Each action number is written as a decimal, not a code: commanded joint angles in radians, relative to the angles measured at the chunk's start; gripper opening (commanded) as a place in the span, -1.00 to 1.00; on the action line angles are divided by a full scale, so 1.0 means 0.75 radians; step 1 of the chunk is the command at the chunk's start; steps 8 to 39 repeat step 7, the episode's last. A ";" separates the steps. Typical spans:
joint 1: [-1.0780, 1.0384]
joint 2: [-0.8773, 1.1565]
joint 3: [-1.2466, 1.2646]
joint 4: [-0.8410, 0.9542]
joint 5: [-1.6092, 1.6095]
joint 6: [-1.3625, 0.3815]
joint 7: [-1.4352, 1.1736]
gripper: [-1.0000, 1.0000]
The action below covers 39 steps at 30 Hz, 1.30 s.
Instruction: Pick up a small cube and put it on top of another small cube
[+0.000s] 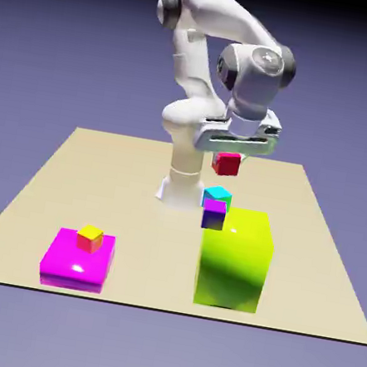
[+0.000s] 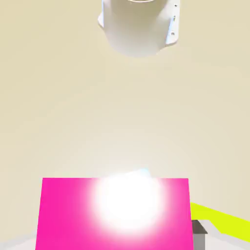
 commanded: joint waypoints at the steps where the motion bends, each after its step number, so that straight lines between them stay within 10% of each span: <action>1: -0.003 0.003 -0.006 -0.048 -0.001 0.051 0.000 -1.00; 3: -0.007 0.009 -0.015 -0.128 -0.007 0.135 0.000 -1.00; 4: -0.007 0.009 -0.015 -0.128 -0.007 0.135 0.000 1.00; 39: -0.002 0.002 -0.004 -0.031 0.001 0.033 0.000 1.00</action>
